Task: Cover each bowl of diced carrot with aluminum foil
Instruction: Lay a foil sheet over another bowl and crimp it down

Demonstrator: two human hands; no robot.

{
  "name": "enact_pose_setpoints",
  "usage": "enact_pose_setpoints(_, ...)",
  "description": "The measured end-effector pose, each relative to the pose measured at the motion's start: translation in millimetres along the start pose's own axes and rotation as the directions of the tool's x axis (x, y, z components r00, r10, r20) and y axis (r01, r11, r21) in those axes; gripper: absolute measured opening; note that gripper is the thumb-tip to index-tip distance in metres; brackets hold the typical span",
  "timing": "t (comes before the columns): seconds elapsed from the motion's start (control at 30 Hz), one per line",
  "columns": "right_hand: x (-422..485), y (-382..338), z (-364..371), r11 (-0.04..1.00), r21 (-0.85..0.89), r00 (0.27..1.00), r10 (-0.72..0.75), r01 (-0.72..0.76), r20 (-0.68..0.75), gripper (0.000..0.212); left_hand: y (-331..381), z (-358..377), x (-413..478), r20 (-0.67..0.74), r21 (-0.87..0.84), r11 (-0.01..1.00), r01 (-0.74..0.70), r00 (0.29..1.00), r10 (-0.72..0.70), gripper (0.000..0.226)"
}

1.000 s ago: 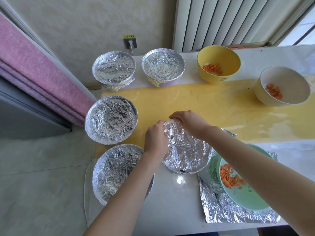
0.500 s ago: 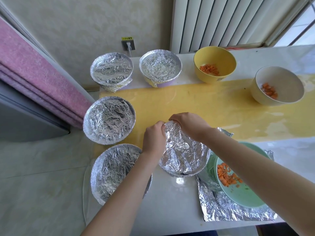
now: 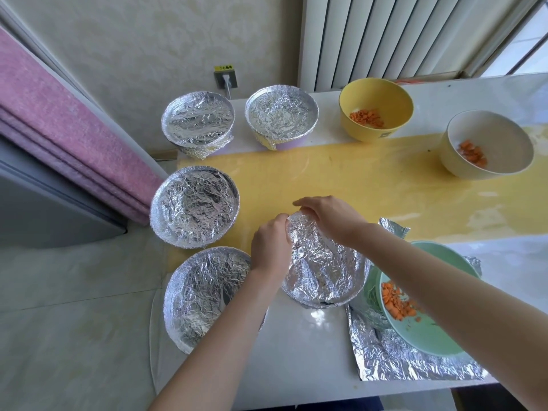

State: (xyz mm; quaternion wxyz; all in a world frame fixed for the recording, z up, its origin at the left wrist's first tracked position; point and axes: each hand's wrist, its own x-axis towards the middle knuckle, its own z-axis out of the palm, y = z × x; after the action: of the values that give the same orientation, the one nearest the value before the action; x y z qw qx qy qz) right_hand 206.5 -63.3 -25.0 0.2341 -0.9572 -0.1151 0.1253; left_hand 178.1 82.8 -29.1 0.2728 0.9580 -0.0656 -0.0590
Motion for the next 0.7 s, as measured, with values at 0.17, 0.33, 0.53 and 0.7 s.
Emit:
enact_pose_setpoints(0.17, 0, 1, 0, 1.000, -0.007, 1.000, -0.009, 0.009, -0.008, 0.028, 3, -3, -1, 0.032, -0.055, 0.998, 0.044, 0.999, -0.043, 0.026)
enact_pose_setpoints(0.33, 0, -12, 1, 0.975, -0.213, 0.998, -0.056, 0.057, 0.012, 0.043, 3, 0, 1, 0.037, -0.106, 0.993, 0.060, 0.998, -0.056, 0.024)
enact_pose_setpoints(0.53, 6, -22, 4, 0.944, -0.324, 0.996, -0.044, 0.065, 0.072, 0.039, 2, 5, 4, 0.035, -0.039, 0.998, 0.048, 0.998, -0.047, 0.025)
enact_pose_setpoints(0.7, 7, -14, 3, 0.950, -0.297, 0.994, -0.077, 0.098, 0.082, 0.040, -1, 7, 7, 0.046, 0.020, 0.999, 0.044, 0.998, -0.045, 0.023)
